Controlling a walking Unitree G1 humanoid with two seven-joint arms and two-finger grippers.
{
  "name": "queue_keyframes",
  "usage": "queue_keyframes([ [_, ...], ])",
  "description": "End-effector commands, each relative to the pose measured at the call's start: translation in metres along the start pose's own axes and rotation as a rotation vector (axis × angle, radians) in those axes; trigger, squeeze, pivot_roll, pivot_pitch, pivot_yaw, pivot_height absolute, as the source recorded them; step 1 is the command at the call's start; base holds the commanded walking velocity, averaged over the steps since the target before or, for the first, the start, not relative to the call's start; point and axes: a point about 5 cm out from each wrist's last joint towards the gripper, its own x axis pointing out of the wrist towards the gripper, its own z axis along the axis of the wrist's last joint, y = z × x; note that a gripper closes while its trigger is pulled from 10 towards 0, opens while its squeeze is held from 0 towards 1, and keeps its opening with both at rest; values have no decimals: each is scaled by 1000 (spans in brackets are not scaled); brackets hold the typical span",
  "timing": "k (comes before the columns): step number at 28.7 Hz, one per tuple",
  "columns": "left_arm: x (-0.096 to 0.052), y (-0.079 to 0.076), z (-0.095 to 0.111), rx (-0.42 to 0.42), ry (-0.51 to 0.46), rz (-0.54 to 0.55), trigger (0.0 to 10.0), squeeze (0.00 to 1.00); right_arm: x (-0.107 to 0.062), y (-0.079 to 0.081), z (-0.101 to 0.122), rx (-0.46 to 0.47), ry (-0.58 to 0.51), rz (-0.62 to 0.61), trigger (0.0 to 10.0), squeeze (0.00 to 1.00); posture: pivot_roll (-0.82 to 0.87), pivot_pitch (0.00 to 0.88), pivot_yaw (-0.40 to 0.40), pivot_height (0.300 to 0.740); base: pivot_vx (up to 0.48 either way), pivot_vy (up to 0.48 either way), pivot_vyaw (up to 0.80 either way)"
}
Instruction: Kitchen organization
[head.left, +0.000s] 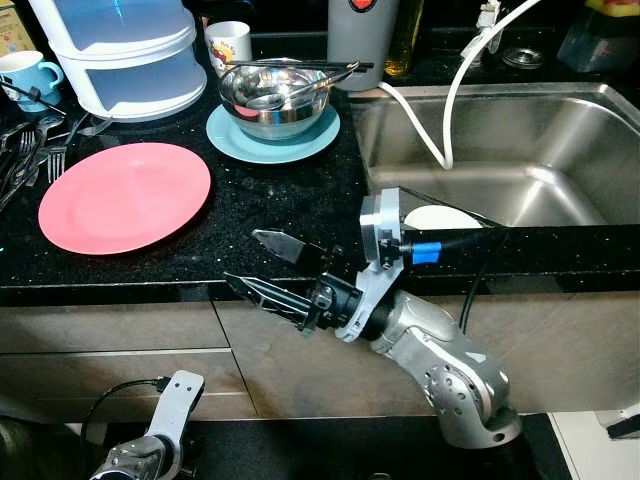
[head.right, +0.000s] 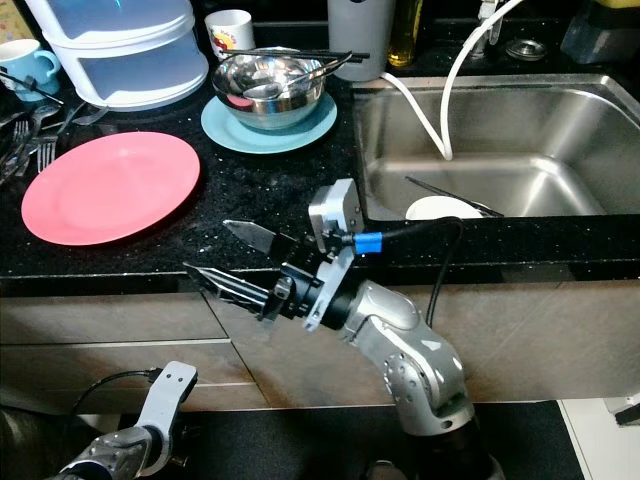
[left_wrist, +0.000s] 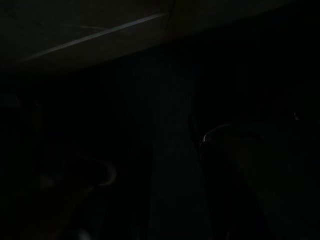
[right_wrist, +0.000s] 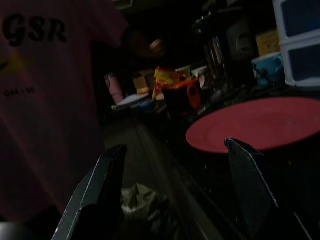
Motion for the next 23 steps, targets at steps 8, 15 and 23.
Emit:
queue_keyframes([
  [8, -2, 1, -12, -12, 36, 4, 10000, 0, 4, -6, 5, -10, -23, -51, 10000, 0, 27, 148, 42, 740, 0, 0, 0],
  [15, -2, 1, -12, -15, 36, 3, 10000, 0, 5, -8, 4, -20, -7, -69, 10000, 0, 29, 149, 38, 740, 0, 0, 0],
  [23, -2, 0, -12, -16, 34, 5, 10000, 0, 4, -14, 5, -42, 11, -92, 10000, 0, 30, 135, 32, 740, 0, 0, 0],
])
